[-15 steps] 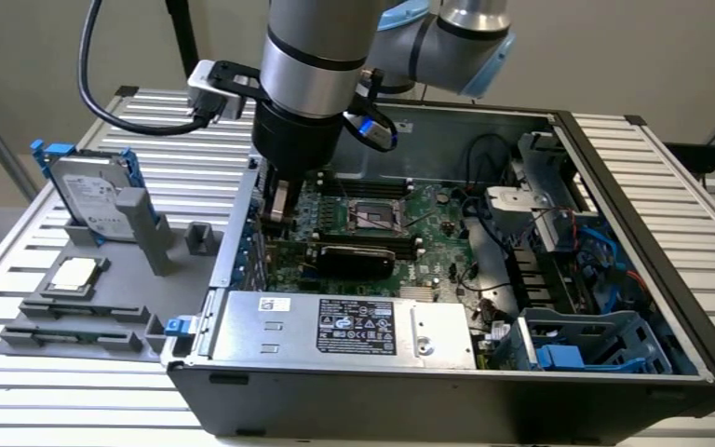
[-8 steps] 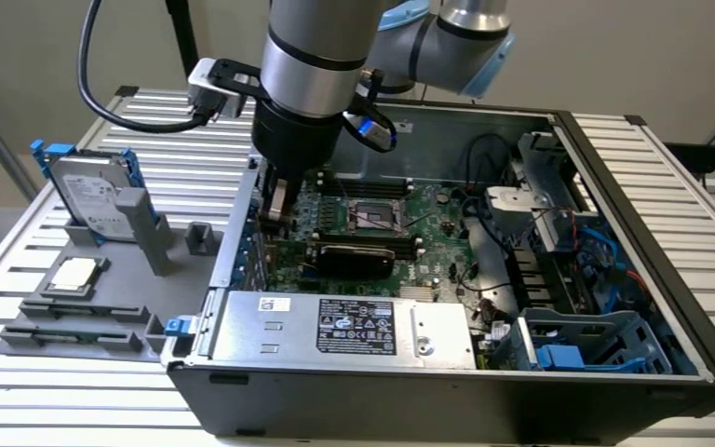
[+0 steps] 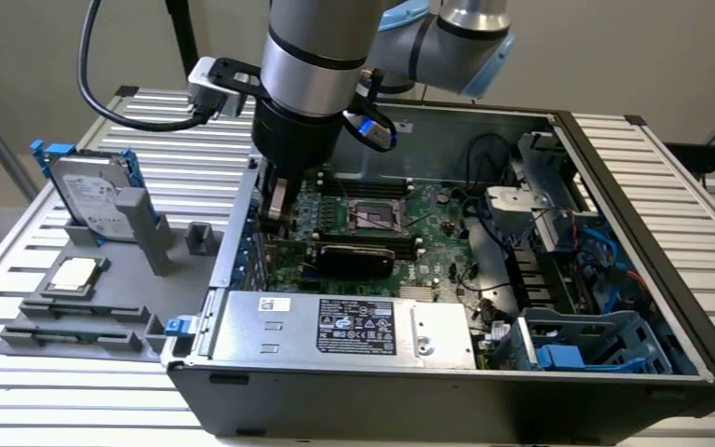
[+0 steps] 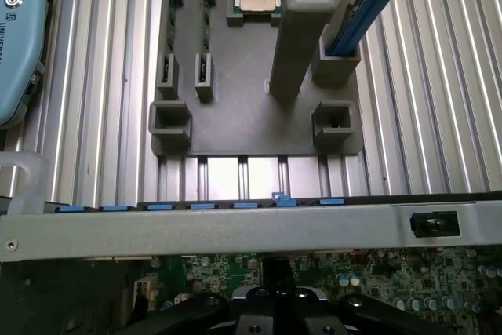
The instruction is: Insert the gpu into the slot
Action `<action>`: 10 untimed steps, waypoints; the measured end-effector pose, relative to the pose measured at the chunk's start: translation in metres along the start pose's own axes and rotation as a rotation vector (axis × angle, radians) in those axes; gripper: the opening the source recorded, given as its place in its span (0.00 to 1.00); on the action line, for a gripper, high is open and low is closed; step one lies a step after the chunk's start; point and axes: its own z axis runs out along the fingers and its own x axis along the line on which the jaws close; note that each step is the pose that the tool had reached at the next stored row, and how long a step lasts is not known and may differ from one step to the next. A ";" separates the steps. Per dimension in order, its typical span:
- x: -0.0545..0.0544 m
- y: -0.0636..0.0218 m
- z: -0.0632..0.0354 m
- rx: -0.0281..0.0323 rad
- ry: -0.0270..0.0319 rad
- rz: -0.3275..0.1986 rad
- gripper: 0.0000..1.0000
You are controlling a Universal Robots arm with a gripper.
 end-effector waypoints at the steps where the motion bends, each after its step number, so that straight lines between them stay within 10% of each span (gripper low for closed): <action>1: 0.000 0.0002 -0.0006 -0.0001 0.0000 0.000 0.11; 10: -0.001 -0.0019 -0.0024 0.0000 0.0009 -0.004 0.11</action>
